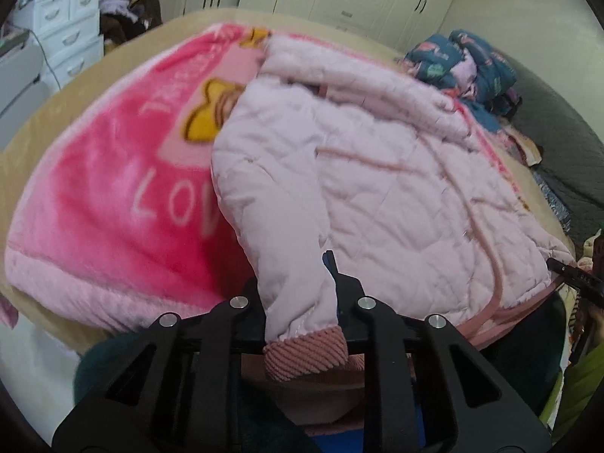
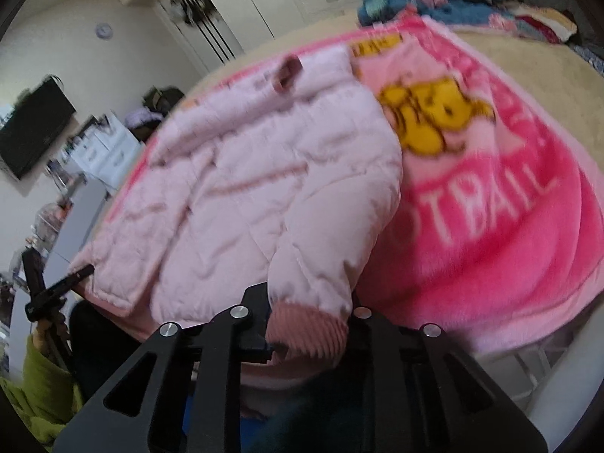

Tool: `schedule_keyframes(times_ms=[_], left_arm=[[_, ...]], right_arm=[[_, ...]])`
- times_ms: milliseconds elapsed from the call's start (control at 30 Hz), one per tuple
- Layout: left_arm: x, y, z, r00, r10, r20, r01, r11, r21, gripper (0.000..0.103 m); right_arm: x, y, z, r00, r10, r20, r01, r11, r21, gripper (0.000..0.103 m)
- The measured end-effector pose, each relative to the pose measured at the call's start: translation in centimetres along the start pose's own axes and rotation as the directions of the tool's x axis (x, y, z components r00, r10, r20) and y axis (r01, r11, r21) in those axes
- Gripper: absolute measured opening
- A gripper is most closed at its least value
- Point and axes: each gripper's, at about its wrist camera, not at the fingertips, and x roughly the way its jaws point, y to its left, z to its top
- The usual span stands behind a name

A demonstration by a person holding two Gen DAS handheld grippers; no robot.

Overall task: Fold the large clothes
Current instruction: 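Lift the held hem with both tools and fold it toward the collar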

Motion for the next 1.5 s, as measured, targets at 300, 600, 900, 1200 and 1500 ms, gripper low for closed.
schedule_keyframes(times_ms=[300, 600, 900, 1200, 1500], left_arm=[[-1.6, -1.1, 4.2, 0.994, -0.03, 0.102, 0.029, 0.999, 0.014, 0.013], [-1.3, -2.0, 8.9, 0.985, -0.076, 0.158, 0.079, 0.997, -0.012, 0.013], [0.4, -2.9, 12.6, 0.985, -0.11, 0.133, 0.111, 0.994, -0.004, 0.013], [1.9, -4.0, 15.6, 0.984, -0.126, 0.127, 0.125, 0.992, 0.021, 0.013], [2.8, -3.8, 17.3, 0.983, -0.13, 0.131, 0.129, 0.992, 0.013, 0.013]], right_arm=[[-1.8, 1.2, 4.1, 0.987, 0.073, 0.143, -0.071, 0.997, -0.017, 0.016], [-1.5, 2.1, 8.5, 0.971, 0.089, 0.22, -0.089, 0.996, -0.012, 0.015], [-0.4, 3.3, 12.0, 0.965, 0.084, 0.249, -0.081, 0.996, -0.023, 0.015], [0.6, 3.8, 14.8, 0.958, 0.077, 0.277, -0.075, 0.997, -0.017, 0.015], [1.4, 3.8, 17.0, 0.952, 0.061, 0.3, -0.061, 0.998, -0.009, 0.015]])
